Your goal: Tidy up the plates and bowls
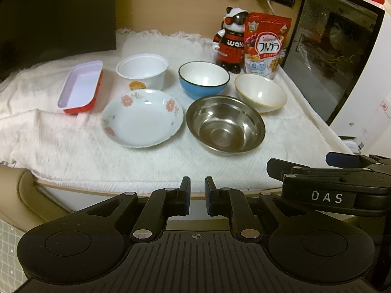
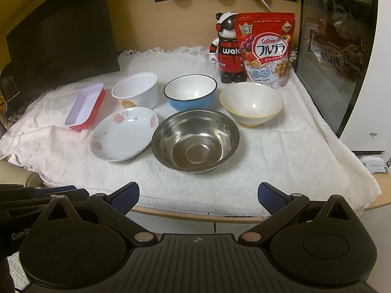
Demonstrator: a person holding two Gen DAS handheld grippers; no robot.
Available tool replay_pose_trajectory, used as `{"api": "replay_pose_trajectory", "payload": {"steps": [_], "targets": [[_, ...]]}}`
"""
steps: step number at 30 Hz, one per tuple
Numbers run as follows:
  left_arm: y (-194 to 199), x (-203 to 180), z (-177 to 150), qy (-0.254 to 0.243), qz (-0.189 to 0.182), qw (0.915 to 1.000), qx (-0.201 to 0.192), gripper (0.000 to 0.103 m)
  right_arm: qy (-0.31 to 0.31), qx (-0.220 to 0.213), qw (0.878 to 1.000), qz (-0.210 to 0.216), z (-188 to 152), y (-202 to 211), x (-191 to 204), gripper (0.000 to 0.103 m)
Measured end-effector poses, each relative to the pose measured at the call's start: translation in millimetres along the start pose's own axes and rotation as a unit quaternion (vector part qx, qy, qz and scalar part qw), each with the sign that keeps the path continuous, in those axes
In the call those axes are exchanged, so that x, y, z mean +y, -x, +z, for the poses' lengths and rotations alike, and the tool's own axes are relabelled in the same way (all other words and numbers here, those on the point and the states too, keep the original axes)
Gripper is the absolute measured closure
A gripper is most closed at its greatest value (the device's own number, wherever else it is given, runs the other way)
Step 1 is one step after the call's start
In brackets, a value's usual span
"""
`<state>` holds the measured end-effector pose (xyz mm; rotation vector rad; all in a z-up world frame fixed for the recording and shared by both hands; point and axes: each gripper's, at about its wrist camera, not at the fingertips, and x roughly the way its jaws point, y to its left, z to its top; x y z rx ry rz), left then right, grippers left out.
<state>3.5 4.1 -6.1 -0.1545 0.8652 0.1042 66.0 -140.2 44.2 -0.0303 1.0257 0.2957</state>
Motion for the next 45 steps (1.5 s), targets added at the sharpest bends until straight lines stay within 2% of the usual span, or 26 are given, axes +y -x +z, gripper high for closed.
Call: {"api": "replay_pose_trajectory", "payload": {"steps": [45], "targets": [[-5.2, 14.7, 0.3, 0.026, -0.003, 0.9996, 0.008, 0.088, 0.009, 0.007, 1.0, 0.001, 3.3, -6.1, 8.8, 0.0]]}}
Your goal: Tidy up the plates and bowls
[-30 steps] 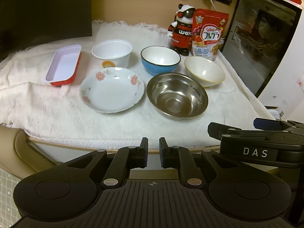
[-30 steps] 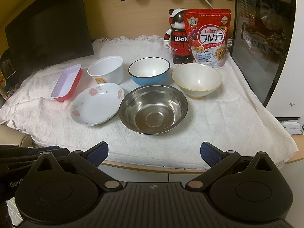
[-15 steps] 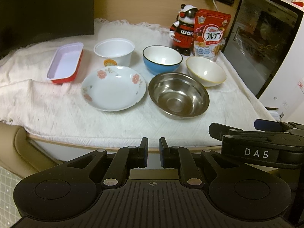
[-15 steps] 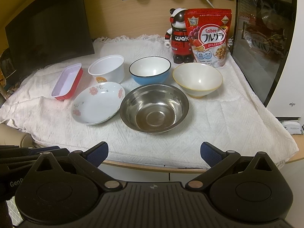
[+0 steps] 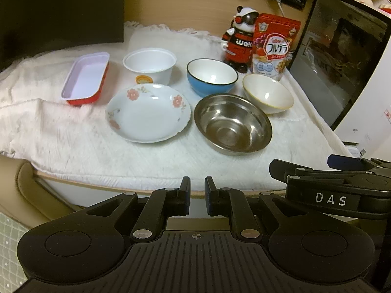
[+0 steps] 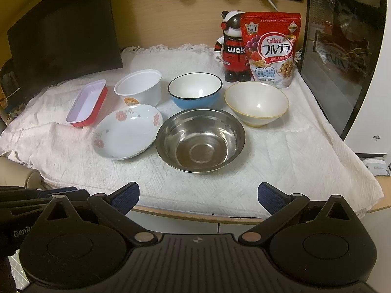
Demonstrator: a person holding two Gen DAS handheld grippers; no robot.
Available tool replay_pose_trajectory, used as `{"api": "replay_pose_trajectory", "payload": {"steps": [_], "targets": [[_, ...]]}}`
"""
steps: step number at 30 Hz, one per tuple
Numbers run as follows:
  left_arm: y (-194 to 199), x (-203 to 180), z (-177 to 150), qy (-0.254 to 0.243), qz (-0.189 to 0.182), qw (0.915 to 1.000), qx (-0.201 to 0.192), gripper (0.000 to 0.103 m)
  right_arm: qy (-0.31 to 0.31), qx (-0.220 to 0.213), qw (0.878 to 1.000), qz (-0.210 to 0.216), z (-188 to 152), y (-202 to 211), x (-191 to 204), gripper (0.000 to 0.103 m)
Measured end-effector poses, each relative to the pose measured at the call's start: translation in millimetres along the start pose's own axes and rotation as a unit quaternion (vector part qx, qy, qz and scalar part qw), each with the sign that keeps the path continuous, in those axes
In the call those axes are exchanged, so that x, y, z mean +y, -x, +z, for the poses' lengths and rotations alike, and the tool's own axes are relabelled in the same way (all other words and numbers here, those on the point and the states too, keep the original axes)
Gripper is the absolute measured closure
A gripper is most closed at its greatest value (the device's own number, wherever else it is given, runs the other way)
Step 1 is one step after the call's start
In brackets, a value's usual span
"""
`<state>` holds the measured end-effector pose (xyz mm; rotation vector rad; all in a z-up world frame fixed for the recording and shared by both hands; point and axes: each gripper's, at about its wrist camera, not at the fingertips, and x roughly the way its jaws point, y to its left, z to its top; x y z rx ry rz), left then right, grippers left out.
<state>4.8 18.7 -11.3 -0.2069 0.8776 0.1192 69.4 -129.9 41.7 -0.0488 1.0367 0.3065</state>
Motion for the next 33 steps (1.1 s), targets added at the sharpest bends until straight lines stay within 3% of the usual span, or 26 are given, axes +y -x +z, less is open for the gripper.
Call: {"api": "replay_pose_trajectory", "payload": {"steps": [6, 10, 14, 19, 21, 25, 28, 30, 33], "targets": [[-7.4, 10.8, 4.5, 0.013, -0.011, 0.9999, 0.002, 0.088, 0.004, 0.01, 1.0, -0.002, 3.5, -8.8, 3.7, 0.0], [-18.1, 24.6, 13.5, 0.029, -0.038, 0.9988, 0.001, 0.088, -0.006, 0.004, 1.0, 0.011, 7.7, -16.7, 2.3, 0.0], [-33.3, 44.7, 29.1, 0.05, -0.079, 0.9956, -0.007, 0.087, -0.053, 0.0, 0.998, 0.018, 15.1, -32.5, -6.4, 0.0], [-69.2, 65.3, 54.9, 0.02, -0.098, 0.9949, -0.013, 0.087, -0.138, 0.015, 0.99, 0.016, 24.2, -69.0, -24.5, 0.0], [-90.1, 76.2, 64.5, 0.01, -0.12, 0.9927, 0.011, 0.087, -0.184, 0.026, 0.982, 0.023, 23.7, -84.4, -32.4, 0.0], [-125.8, 100.5, 78.6, 0.041, -0.175, 0.9811, 0.072, 0.087, -0.265, 0.038, 0.963, 0.032, 15.4, -103.3, -39.2, 0.0], [-142.2, 101.3, 86.6, -0.014, -0.199, 0.9772, 0.072, 0.087, -0.306, 0.035, 0.951, 0.03, 11.2, -110.5, -36.9, 0.0], [-155.7, 99.7, 95.4, -0.03, -0.208, 0.9746, 0.077, 0.087, -0.316, 0.033, 0.948, 0.013, 8.6, -112.6, -33.0, 0.0], [-177.5, 96.7, 111.9, -0.014, -0.213, 0.972, 0.097, 0.087, -0.297, 0.046, 0.954, -0.015, 10.0, -113.6, -30.5, 0.0]]}}
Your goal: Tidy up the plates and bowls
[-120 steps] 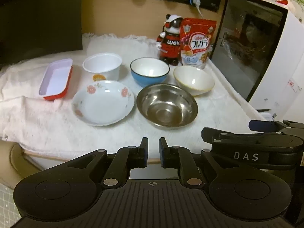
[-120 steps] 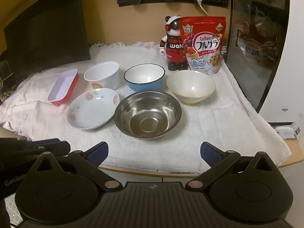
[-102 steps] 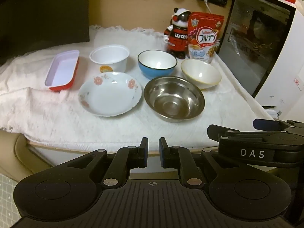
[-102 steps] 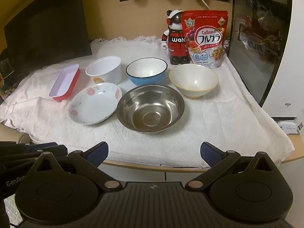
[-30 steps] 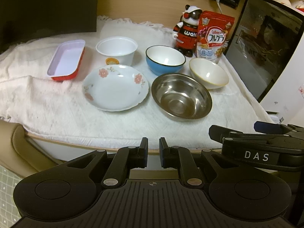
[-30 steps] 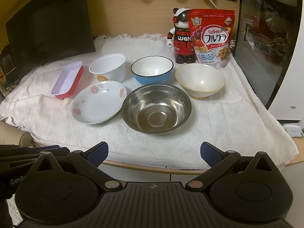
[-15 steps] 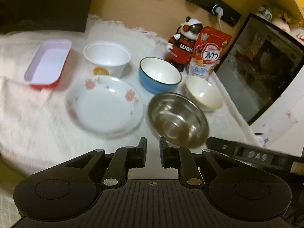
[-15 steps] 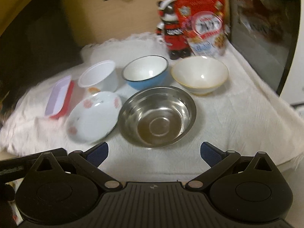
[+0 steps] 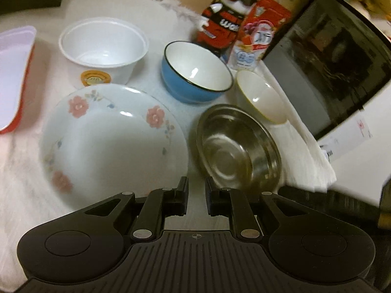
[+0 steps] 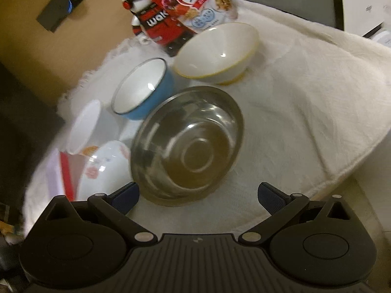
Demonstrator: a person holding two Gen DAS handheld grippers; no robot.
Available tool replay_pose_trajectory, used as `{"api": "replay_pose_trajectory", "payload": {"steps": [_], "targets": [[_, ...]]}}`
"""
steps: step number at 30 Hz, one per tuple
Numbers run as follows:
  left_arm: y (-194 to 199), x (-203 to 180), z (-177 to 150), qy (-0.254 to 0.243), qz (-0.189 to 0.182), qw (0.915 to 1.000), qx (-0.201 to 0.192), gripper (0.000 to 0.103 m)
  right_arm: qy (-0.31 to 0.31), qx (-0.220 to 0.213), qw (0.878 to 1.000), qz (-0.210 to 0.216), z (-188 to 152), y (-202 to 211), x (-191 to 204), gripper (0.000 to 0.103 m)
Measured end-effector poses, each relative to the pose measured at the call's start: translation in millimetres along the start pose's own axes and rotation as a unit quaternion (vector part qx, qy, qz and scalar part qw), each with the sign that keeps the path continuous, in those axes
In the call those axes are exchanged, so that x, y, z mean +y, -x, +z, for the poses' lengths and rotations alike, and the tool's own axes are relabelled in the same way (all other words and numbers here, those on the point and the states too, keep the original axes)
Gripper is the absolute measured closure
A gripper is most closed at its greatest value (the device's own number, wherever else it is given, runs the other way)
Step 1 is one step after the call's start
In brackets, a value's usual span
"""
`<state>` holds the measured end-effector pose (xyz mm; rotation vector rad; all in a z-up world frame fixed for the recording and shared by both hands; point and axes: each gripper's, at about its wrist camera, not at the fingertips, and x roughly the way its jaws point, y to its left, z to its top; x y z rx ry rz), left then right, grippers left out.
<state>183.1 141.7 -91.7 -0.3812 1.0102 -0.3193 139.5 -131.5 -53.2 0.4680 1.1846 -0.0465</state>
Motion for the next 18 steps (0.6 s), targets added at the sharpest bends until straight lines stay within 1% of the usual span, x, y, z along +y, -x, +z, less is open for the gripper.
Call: {"api": "replay_pose_trajectory", "payload": {"steps": [3, 4, 6, 8, 11, 12, 14, 15, 18], "targets": [[-14.7, -2.1, 15.2, -0.007, 0.004, 1.0, -0.005, 0.087, 0.031, -0.01, 0.999, -0.029, 13.8, -5.6, -3.5, 0.0], [-19.3, -2.7, 19.4, -0.007, 0.008, 0.9999, -0.005, 0.087, 0.038, -0.011, 0.999, -0.031, 20.3, -10.2, -7.3, 0.0], [-28.5, -4.7, 26.5, 0.008, 0.021, 0.9998, -0.001, 0.087, 0.049, 0.005, 0.999, -0.017, 36.2, -25.6, -15.5, 0.0], [-37.7, -6.6, 31.1, 0.02, 0.019, 0.9996, 0.006, 0.087, 0.054, 0.03, 0.998, 0.003, 50.3, -42.7, -22.1, 0.0], [-53.1, -10.8, 37.6, 0.026, 0.058, 0.9979, 0.012, 0.087, 0.071, 0.044, 0.996, 0.038, 63.9, -61.0, -27.8, 0.0], [-57.0, -10.3, 39.9, 0.033, 0.063, 0.9973, 0.015, 0.087, 0.068, 0.051, 0.995, 0.044, 68.3, -67.8, -31.6, 0.0], [-63.6, -11.1, 42.6, 0.046, 0.064, 0.9967, 0.019, 0.086, 0.058, 0.07, 0.994, 0.061, 76.9, -78.4, -37.9, 0.0], [-66.3, -11.7, 42.5, 0.051, 0.065, 0.9964, 0.018, 0.084, 0.057, 0.079, 0.993, 0.073, 80.1, -83.6, -39.7, 0.0], [-73.2, -15.0, 44.2, 0.059, 0.069, 0.9957, 0.021, 0.083, 0.078, 0.093, 0.99, 0.076, 85.6, -93.1, -41.0, 0.0]]}}
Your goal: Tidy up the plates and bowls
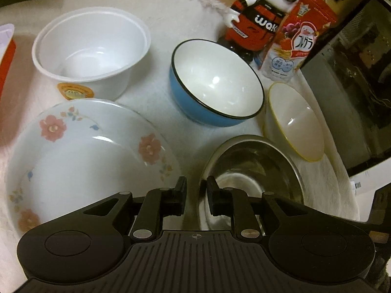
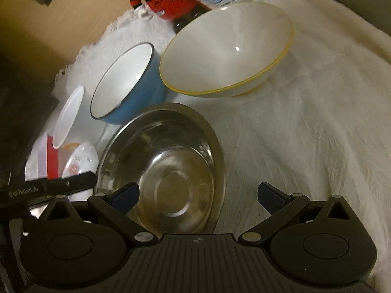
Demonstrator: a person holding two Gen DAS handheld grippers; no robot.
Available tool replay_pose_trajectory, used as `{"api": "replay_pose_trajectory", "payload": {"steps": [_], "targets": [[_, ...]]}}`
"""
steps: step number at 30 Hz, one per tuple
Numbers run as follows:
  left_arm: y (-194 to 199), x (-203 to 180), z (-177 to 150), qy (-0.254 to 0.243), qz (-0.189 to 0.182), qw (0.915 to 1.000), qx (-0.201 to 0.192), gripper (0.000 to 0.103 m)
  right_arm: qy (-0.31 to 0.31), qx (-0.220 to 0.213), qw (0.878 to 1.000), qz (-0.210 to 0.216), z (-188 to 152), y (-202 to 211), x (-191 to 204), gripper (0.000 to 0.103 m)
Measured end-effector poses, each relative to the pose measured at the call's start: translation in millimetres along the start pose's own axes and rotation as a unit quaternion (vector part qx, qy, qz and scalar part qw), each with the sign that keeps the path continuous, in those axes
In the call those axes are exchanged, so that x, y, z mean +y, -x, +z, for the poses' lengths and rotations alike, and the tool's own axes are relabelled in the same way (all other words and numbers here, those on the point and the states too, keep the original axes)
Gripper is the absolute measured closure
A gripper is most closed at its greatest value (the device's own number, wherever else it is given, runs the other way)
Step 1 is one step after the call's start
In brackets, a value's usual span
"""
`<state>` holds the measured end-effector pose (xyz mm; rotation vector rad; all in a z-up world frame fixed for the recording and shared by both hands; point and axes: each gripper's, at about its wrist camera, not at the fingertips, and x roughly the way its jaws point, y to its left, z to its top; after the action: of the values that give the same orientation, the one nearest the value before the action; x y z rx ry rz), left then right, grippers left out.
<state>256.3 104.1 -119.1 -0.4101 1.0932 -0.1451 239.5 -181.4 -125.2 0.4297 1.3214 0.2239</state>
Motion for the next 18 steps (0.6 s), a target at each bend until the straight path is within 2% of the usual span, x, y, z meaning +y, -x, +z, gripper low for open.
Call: {"api": "replay_pose_trajectory", "payload": {"steps": [3, 6, 9, 13, 16, 18], "targets": [[-6.8, -4.6, -0.8, 0.002, -0.004, 0.9999, 0.01, 0.083, 0.012, 0.008, 1.0, 0.007, 4.6, -2.3, -2.0, 0.0], [-15.8, -9.3, -1.5, 0.0, -0.011, 0.9998, 0.018, 0.072, 0.02, 0.016, 1.0, 0.012, 9.2, -3.9, -2.9, 0.0], [-24.8, -12.6, 0.3, 0.005, -0.012, 0.9994, 0.033, 0.072, 0.035, 0.022, 0.999, 0.014, 11.8, -6.5, -2.3, 0.0], [-22.1, -17.4, -0.6, 0.002, -0.032, 0.9992, 0.026, 0.072, 0.034, 0.022, 0.999, 0.021, 10.3, -6.1, -3.9, 0.0], [-25.4, -20.5, -2.7, -0.008, -0.016, 0.9994, 0.031, 0.074, 0.056, 0.027, 0.998, 0.017, 8.4, -6.1, -1.8, 0.0], [-26.1, -20.4, -4.1, -0.01, -0.011, 0.9993, 0.033, 0.078, 0.091, 0.036, 0.995, 0.01, 7.4, -7.2, 3.6, 0.0]]}}
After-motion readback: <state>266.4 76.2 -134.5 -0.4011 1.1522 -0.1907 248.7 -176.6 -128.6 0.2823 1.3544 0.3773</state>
